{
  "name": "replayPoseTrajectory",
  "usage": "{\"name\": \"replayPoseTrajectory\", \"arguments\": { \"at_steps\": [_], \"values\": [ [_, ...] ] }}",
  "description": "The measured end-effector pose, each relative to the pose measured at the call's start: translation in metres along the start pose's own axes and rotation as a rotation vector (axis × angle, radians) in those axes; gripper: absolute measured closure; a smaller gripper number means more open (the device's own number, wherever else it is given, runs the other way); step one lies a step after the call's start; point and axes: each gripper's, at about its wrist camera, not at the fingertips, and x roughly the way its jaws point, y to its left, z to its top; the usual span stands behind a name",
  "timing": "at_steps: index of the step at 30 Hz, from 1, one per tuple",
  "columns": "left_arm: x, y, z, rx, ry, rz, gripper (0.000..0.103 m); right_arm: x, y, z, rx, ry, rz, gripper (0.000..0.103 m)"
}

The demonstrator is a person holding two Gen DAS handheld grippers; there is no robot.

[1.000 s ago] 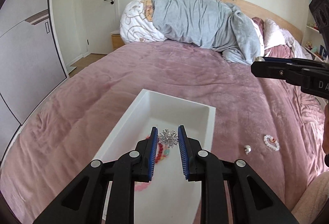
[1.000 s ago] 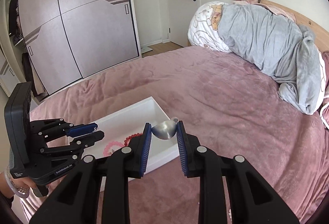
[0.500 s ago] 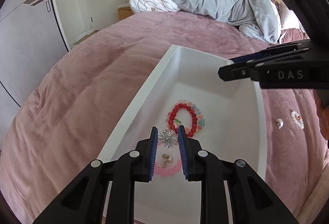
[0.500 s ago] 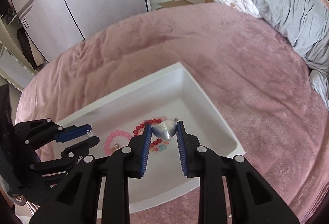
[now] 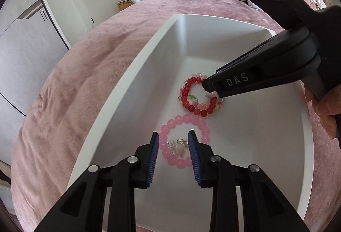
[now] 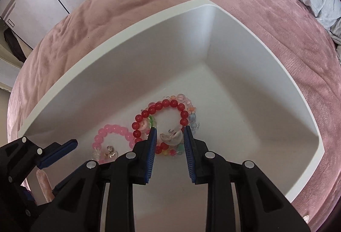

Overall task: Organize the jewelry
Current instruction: 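Move both tools back toward the last two items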

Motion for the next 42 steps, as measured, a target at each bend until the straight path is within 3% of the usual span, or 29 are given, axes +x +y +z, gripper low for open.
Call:
{"name": "replayPoseTrajectory", "arguments": {
  "at_steps": [2,4,7,12,13,18,21,23,26,29,35,42],
  "values": [
    [-0.009,0.003,-0.002,-0.026,-0.044,-0.003,0.057,-0.006,-0.001,0.001,-0.007,-0.013,-0.003,0.062],
    [-0.02,0.005,-0.005,-0.046,-0.092,-0.005,0.056,-0.016,-0.003,0.003,-0.01,-0.029,0.006,0.061],
    [-0.037,0.004,-0.006,-0.062,-0.159,0.02,0.045,-0.038,-0.007,0.004,0.003,-0.066,0.042,0.059],
    [-0.072,0.005,-0.007,-0.106,-0.285,0.098,0.011,-0.097,-0.016,0.001,-0.026,-0.161,0.049,0.049],
    [-0.079,0.005,-0.007,-0.12,-0.313,0.136,0.009,-0.11,-0.018,-0.001,-0.034,-0.183,0.044,0.046],
    [-0.108,0.007,-0.008,-0.172,-0.391,0.172,0.009,-0.171,-0.035,-0.023,-0.06,-0.263,0.039,0.04],
    [-0.122,0.007,-0.006,-0.184,-0.412,0.178,0.009,-0.208,-0.048,-0.047,-0.079,-0.315,0.027,0.03],
    [-0.135,0.001,-0.007,-0.179,-0.44,0.181,0.008,-0.228,-0.057,-0.069,-0.1,-0.347,0.011,0.03],
    [-0.158,-0.013,-0.007,-0.17,-0.498,0.176,0.006,-0.255,-0.068,-0.107,-0.141,-0.415,-0.076,0.029],
    [-0.177,-0.031,-0.004,-0.168,-0.538,0.148,0.005,-0.275,-0.084,-0.146,-0.146,-0.494,-0.159,0.02],
    [-0.2,-0.073,0.015,-0.128,-0.536,0.056,0.005,-0.285,-0.137,-0.211,0.02,-0.602,-0.169,0.011],
    [-0.214,-0.123,0.039,-0.116,-0.58,-0.045,0.004,-0.244,-0.193,-0.254,0.186,-0.549,-0.202,0.011]
  ]
}}
